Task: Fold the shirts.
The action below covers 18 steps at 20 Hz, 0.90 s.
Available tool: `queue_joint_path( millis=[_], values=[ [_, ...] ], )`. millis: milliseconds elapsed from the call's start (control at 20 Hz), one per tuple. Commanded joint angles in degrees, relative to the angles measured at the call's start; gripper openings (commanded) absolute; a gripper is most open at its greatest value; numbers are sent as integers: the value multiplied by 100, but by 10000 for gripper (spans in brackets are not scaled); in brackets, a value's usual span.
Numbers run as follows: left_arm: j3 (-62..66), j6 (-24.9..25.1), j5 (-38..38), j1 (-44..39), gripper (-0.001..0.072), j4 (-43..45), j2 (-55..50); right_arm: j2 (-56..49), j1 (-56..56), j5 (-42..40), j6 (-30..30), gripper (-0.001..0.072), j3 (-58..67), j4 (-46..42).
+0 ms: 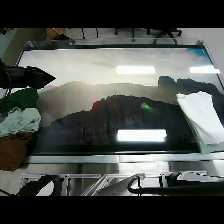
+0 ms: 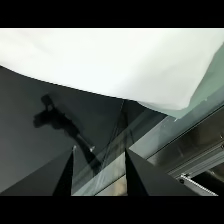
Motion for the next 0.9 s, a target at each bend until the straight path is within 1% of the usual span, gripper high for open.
queue_joint_path(
  millis=[0,50,100,150,200,250,350,450,550,650,750,850],
  values=[
    [-2,-7,4,0,15,-2,-2,4,9,-190,-20,357,129,452],
    [-2,-7,26,0,14,-4,-2,4,20,-350,-20,353,142,890],
    [-2,-7,55,0,14,-4,0,4,96,-535,-24,261,142,1370],
    [-2,-7,85,0,14,-7,0,4,267,-697,-175,61,140,1744],
    [-2,-9,127,0,14,-7,0,4,579,-879,-319,45,140,1939],
    [-2,-17,136,0,14,-11,0,4,1025,-1021,-461,19,138,1943],
    [-35,-140,70,-9,14,-72,4,9,2118,-1342,-852,19,87,1779],
    [-529,-175,162,-83,14,-337,221,68,3388,-1801,-1069,18,-144,1574],
    [-1384,-160,271,-308,14,-389,566,181,4728,-2297,-1294,18,-568,1252],
    [-2417,-162,431,-643,14,-389,951,363,5974,-2736,-1335,18,-1204,763],
    [-3434,-168,820,-975,14,-393,1327,623,6920,-3257,-1346,17,-2020,553],
    [-4229,-188,1165,-1292,14,-400,1639,1003,7580,-3976,-1390,16,-2922,553]
  ],
)
